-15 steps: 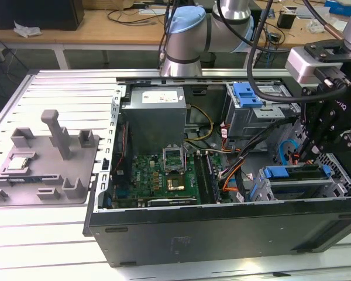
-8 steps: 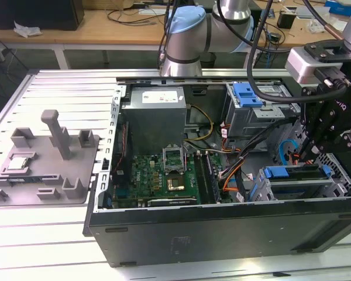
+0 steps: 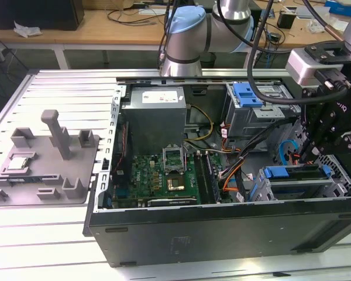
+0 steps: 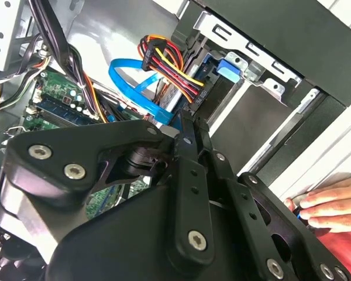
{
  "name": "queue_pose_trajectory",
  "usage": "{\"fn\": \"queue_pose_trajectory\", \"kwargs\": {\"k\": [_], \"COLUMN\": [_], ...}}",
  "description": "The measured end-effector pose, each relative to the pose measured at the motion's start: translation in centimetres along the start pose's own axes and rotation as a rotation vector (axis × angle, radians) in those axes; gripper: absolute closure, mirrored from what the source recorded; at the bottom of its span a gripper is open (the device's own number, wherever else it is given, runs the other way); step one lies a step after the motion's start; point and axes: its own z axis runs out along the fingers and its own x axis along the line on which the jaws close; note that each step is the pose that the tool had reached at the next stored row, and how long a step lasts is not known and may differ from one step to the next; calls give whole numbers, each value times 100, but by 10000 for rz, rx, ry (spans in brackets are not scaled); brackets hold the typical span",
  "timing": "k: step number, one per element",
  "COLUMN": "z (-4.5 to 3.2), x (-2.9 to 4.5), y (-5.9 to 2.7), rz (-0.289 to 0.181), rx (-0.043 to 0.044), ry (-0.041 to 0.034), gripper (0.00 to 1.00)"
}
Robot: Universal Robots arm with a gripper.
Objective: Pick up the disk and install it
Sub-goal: 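Insert the second disk wire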
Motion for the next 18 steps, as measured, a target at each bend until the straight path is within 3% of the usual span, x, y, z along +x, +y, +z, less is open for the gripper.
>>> {"fn": "queue_pose_trajectory", "kwargs": {"k": [18], "z": [54], "x": [0], "y": [1], "rz": [-1], "rx": [0], "ry": [-2], "gripper": [84]}}
